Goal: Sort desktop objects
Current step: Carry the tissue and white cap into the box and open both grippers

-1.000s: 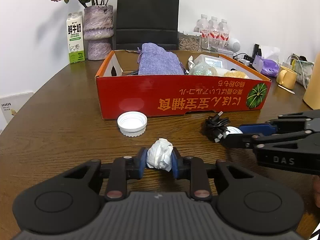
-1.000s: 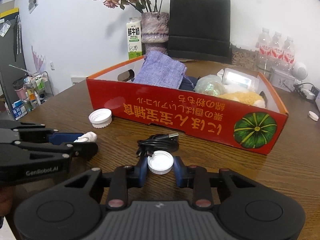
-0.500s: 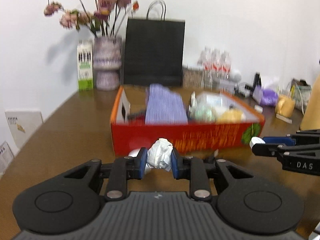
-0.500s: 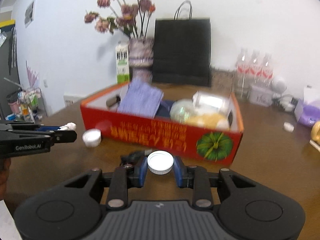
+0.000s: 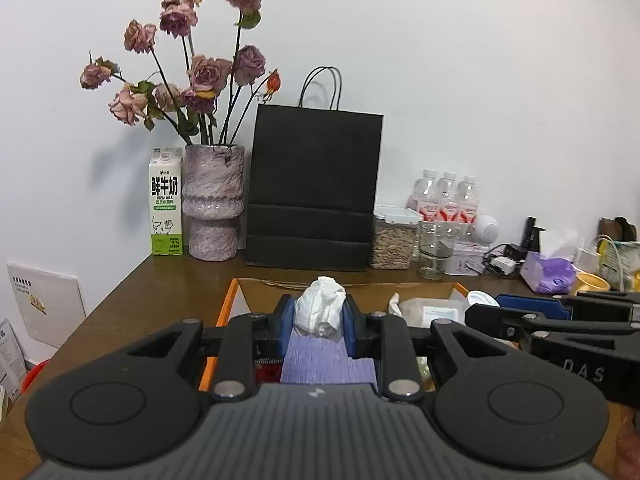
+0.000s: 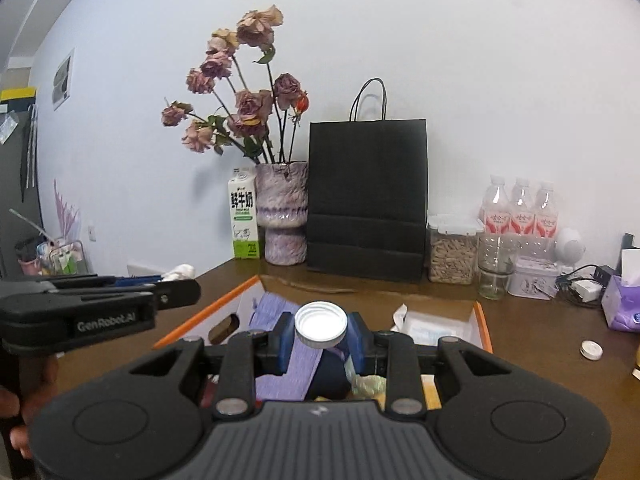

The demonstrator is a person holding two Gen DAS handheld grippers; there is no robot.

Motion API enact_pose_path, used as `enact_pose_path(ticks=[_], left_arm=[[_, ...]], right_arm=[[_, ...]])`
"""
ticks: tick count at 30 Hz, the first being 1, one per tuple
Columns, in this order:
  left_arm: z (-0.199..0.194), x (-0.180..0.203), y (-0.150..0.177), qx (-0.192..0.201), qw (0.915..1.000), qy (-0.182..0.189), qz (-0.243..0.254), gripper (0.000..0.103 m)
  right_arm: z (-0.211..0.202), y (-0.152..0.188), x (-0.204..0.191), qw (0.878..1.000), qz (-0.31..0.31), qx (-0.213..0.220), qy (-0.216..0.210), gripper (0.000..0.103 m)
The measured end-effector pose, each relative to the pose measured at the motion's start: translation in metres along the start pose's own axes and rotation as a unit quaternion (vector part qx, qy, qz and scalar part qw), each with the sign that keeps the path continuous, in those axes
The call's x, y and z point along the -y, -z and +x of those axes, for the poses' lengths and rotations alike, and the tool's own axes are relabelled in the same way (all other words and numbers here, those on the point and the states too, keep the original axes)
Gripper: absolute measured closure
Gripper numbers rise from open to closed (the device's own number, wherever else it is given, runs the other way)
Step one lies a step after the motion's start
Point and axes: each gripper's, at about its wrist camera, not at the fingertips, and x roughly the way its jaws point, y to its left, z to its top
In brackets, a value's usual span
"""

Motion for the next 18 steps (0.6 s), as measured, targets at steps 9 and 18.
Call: enact_pose_path(ticks=[9,18], left_arm=[[0.055,-0.007,0.015,-0.016,0.9995,-0.026,-0.009,0.078],[0.071,-0.008,0.041,-0.050,0.9978,-0.037,0.021,0.078]], right_arm=[[0.056,0.020,0.014,1.000,0.018,-0.022,0.011,0.076],[0.072,0.042,0.018,0.998,0.019,-0.055,0.005,0.076]])
